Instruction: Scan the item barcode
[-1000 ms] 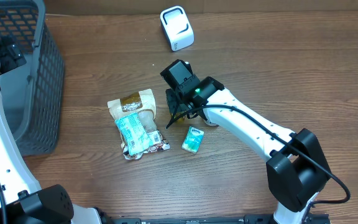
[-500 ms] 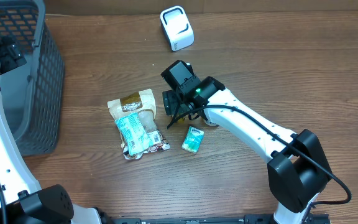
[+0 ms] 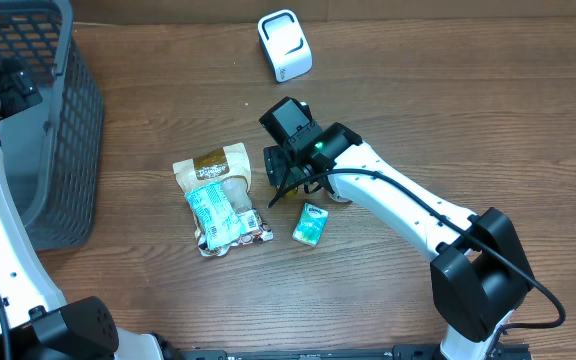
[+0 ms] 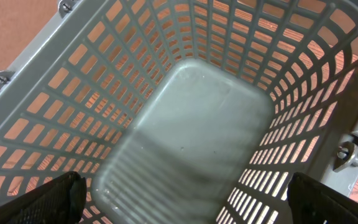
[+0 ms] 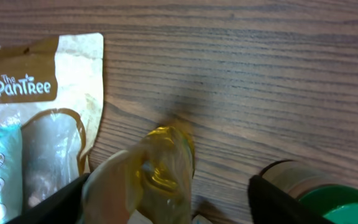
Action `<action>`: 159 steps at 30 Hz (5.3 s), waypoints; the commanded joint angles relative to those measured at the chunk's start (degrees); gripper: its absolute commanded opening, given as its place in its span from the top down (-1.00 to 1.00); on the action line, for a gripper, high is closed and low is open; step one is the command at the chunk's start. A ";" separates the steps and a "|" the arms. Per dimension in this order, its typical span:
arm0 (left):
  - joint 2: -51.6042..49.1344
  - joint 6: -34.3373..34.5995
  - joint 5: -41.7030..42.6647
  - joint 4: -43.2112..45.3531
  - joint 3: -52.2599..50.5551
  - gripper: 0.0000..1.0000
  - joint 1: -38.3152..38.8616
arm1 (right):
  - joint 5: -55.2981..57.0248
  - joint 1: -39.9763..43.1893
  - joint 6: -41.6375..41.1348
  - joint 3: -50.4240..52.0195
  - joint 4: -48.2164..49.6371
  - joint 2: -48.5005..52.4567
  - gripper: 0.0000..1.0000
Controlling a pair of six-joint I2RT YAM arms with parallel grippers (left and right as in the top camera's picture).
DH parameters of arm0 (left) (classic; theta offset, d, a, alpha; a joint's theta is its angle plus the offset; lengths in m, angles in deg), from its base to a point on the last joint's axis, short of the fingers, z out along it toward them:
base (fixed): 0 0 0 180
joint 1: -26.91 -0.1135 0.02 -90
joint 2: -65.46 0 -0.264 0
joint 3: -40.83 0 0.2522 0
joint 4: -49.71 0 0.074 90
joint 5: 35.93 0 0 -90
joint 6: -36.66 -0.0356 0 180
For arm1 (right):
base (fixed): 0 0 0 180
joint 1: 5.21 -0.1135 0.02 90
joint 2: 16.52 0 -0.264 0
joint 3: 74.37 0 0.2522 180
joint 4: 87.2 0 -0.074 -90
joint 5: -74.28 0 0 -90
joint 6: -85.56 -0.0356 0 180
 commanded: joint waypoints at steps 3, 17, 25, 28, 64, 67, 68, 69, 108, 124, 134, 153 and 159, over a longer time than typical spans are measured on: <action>0.13 -1.09 0.44 0.02 0.83 -0.99 0.13 | 0.57 0.33 0.02 -0.98 0.90 -2.58 -0.41; 0.13 -1.09 0.44 0.02 0.83 -0.99 0.13 | 0.57 0.35 0.02 -9.38 -5.33 -6.01 -0.84; 0.13 -1.07 0.46 0.02 0.83 -0.99 0.13 | 0.55 1.33 -0.55 -10.47 -12.35 -10.45 -0.90; 0.13 -1.07 0.44 0.02 0.83 -0.99 0.11 | 0.35 2.97 -2.95 -10.47 -16.68 -10.88 -0.91; 0.13 -1.07 0.44 0.02 0.83 -0.99 0.11 | -12.79 -0.76 -28.59 20.76 -1.73 -10.82 0.92; 0.13 -1.09 0.44 0.02 0.83 -0.99 0.13 | -10.56 -1.25 -32.79 24.06 2.86 -10.82 0.93; 0.13 -1.09 0.44 0.02 0.83 -0.99 0.13 | -10.58 -1.25 -33.29 25.00 4.11 -10.82 0.93; 0.13 -1.07 0.44 0.02 0.83 -0.99 0.11 | -10.60 -1.25 -33.27 25.83 5.20 -10.82 0.93; 0.13 -1.07 0.46 0.02 0.83 -0.99 0.13 | -1.36 -11.93 -7.28 13.99 -10.88 -7.39 0.28; 0.13 -1.09 0.46 0.02 0.83 -0.99 0.13 | 4.46 -10.64 -9.18 14.03 -10.40 -3.08 0.30; 0.13 -1.09 0.44 0.02 0.83 -0.99 0.11 | 4.46 -10.64 -9.18 14.25 -9.51 -0.72 0.30; 0.13 -1.09 0.44 0.02 0.83 -0.99 0.13 | 4.02 -10.64 -9.14 14.62 -8.72 1.92 0.62; 0.13 -1.07 0.44 0.02 0.83 -0.99 0.11 | 4.02 -10.64 -9.11 13.90 -9.07 1.92 0.93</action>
